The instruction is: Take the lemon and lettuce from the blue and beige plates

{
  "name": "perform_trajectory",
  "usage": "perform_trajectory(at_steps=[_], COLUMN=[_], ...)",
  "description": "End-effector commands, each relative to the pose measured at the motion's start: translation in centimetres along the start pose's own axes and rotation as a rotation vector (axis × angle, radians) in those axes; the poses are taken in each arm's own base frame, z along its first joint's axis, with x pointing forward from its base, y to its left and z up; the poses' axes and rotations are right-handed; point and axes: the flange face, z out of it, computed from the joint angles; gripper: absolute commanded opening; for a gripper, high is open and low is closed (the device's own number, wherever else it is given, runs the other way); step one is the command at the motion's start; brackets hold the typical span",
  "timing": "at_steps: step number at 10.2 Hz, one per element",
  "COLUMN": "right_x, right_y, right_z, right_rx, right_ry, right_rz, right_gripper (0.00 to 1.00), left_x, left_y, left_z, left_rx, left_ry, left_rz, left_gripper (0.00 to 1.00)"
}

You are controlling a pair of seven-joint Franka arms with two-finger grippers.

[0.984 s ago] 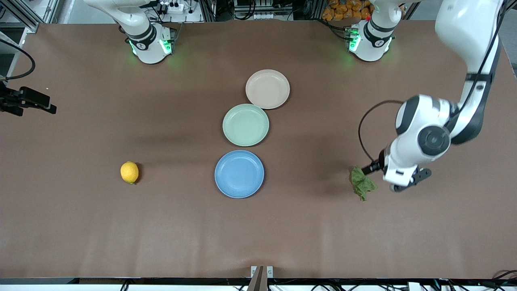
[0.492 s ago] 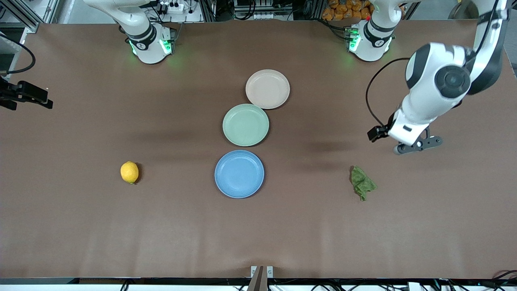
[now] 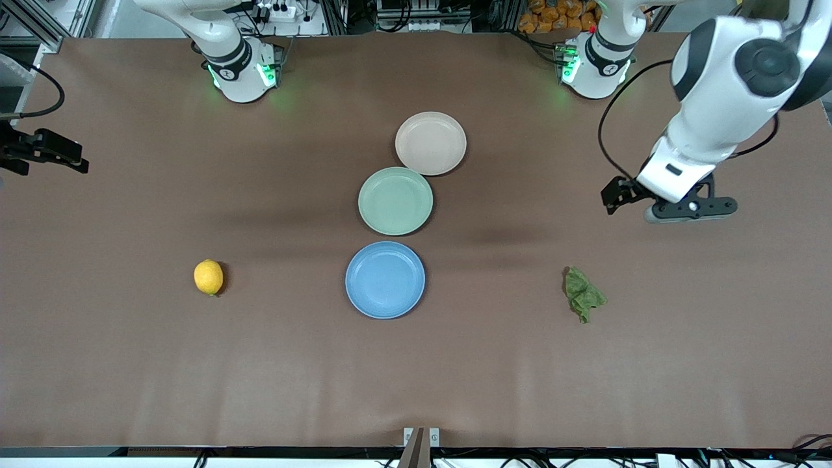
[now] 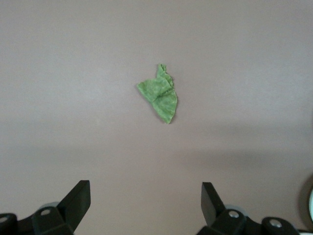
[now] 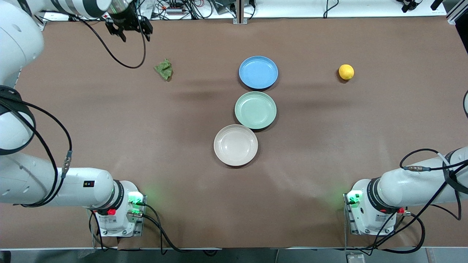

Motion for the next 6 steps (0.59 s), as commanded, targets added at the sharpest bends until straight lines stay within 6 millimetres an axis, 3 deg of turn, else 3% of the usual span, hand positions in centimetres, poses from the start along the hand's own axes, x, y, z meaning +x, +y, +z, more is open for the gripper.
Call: perform_trajectory(at_steps=[1, 4, 6], right_x=[-0.1, -0.1, 0.1], right_y=[-0.3, -0.3, -0.3], right_z=[-0.2, -0.1, 0.0], right_rx=[-0.009, -0.013, -0.011], right_ry=[-0.004, -0.006, -0.007], right_rz=[0.010, 0.011, 0.010], right_gripper=[1.00, 1.00, 1.00], left_x=[0.5, 0.4, 0.3], left_y=[-0.2, -0.2, -1.9], left_z=[-4.7, -9.4, -12.1], left_rx=[-0.023, -0.055, -0.063], left_ry=[-0.011, -0.020, -0.045], left_rz=[0.046, 0.083, 0.109], left_gripper=[1.00, 1.00, 1.00])
